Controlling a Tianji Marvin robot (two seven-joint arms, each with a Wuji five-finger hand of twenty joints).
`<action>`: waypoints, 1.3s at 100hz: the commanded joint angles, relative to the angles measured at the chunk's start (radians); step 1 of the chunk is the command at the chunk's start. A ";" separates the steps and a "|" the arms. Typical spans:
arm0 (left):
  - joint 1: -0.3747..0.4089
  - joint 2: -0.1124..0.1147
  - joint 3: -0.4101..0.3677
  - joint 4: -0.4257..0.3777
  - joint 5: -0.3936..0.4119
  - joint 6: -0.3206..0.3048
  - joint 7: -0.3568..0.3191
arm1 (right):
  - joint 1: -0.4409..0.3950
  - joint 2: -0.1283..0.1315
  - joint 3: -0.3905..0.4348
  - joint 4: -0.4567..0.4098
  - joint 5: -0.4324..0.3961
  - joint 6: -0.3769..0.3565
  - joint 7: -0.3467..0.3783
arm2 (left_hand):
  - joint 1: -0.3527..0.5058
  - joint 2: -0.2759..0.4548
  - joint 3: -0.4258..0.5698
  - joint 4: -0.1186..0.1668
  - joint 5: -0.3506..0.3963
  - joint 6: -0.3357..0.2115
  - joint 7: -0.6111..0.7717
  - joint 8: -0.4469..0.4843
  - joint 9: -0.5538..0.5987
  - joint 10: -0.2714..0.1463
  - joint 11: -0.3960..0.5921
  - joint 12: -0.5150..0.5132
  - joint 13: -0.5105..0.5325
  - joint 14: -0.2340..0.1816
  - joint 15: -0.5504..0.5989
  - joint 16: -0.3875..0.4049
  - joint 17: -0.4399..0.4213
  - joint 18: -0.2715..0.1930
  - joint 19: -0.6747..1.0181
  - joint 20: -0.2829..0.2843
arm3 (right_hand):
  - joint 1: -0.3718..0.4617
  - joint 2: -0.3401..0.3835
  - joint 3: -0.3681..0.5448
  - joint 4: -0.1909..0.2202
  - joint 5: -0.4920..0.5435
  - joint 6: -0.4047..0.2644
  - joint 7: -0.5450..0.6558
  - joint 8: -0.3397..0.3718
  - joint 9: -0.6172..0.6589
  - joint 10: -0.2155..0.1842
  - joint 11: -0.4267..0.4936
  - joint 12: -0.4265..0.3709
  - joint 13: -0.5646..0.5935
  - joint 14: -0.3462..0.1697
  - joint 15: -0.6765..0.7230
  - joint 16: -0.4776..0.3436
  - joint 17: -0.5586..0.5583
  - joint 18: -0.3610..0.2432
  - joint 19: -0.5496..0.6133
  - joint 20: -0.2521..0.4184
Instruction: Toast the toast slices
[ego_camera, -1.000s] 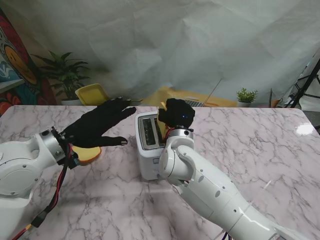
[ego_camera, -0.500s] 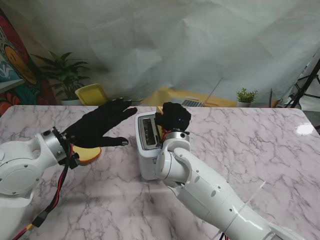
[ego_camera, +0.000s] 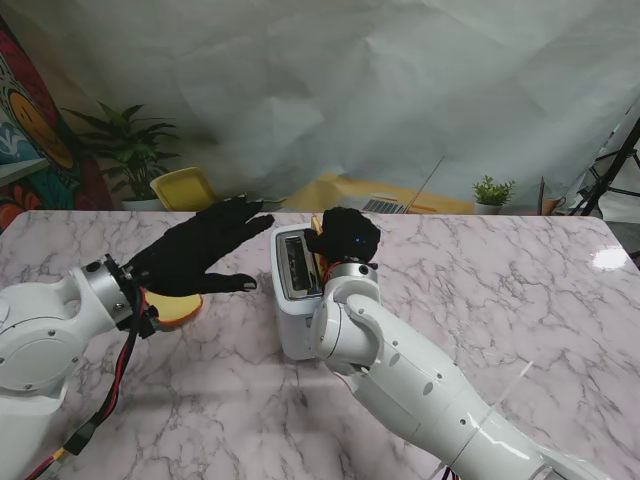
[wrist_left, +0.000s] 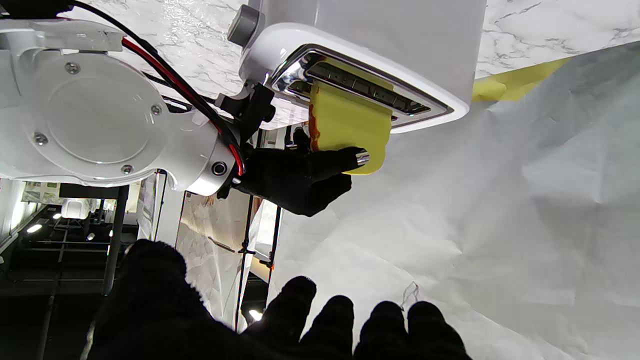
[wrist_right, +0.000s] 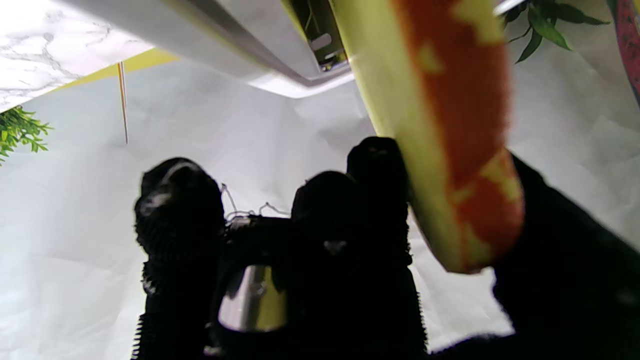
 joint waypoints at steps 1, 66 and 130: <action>0.000 -0.002 0.004 -0.002 0.002 -0.001 -0.010 | -0.016 0.009 -0.008 -0.007 0.000 0.017 0.028 | 0.001 0.012 0.001 0.011 -0.008 -0.013 0.006 0.009 -0.001 -0.007 0.003 0.004 0.005 -0.014 0.004 0.004 -0.007 -0.036 -0.021 0.020 | -0.044 -0.024 -0.024 0.033 0.044 -0.005 0.014 0.043 0.078 0.068 0.067 -0.001 -0.001 -0.078 -0.008 -0.012 0.004 0.018 0.030 -0.016; -0.002 -0.006 0.013 -0.003 0.011 0.001 0.007 | -0.030 0.024 -0.031 -0.034 -0.008 0.050 0.093 | 0.007 0.023 0.000 0.011 -0.009 -0.012 0.006 0.009 -0.001 -0.007 0.003 0.004 0.005 -0.014 0.003 0.004 -0.007 -0.037 -0.020 0.021 | 0.080 -0.093 0.048 -0.115 0.012 -0.026 0.089 -0.101 0.080 0.082 0.068 -0.003 0.001 -0.102 -0.019 -0.021 0.012 -0.020 0.041 -0.016; 0.005 -0.008 0.011 -0.007 0.018 0.002 0.018 | -0.059 0.064 -0.016 -0.129 -0.092 0.125 0.151 | 0.008 0.021 0.000 0.011 -0.009 -0.012 0.005 0.009 0.000 -0.005 0.003 0.004 0.005 -0.012 0.004 0.003 -0.007 -0.037 -0.020 0.022 | -0.015 -0.041 -0.024 -0.057 -0.144 0.007 0.030 -0.041 -0.038 0.073 -0.006 -0.014 -0.002 -0.006 -0.198 -0.116 -0.157 0.064 0.008 -0.003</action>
